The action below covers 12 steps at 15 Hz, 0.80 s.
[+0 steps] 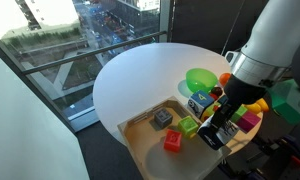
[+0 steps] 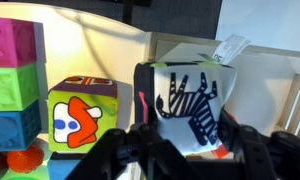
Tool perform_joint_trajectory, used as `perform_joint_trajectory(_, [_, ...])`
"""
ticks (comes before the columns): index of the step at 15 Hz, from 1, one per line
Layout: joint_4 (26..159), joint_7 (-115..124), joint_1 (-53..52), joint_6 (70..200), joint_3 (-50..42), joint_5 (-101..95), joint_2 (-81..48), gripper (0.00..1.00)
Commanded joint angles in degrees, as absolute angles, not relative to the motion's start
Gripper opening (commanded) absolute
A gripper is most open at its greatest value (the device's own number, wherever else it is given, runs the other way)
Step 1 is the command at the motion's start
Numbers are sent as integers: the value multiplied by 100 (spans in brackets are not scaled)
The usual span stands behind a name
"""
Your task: Pick up the block with a zebra image and put it in the wooden tray
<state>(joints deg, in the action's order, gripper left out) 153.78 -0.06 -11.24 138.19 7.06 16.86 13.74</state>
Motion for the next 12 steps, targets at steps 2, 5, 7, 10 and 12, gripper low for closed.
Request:
perform_joint_trajectory(2, [15230, 374, -964, 13753, 725, 1458, 1218, 98])
perform_joint_trajectory(5, [15195, 408, -870, 13652, 670, 1438, 1170, 100])
perform_joint_trajectory(7, [15158, 300, -813, 13436, 603, 1482, 1159, 100])
perform_joint_trajectory(10, [15116, 330, -680, 13046, 530, 1371, 1184, 100])
perform_joint_trajectory(12, [15123, 419, -543, 12803, 483, 1158, 1295, 100])
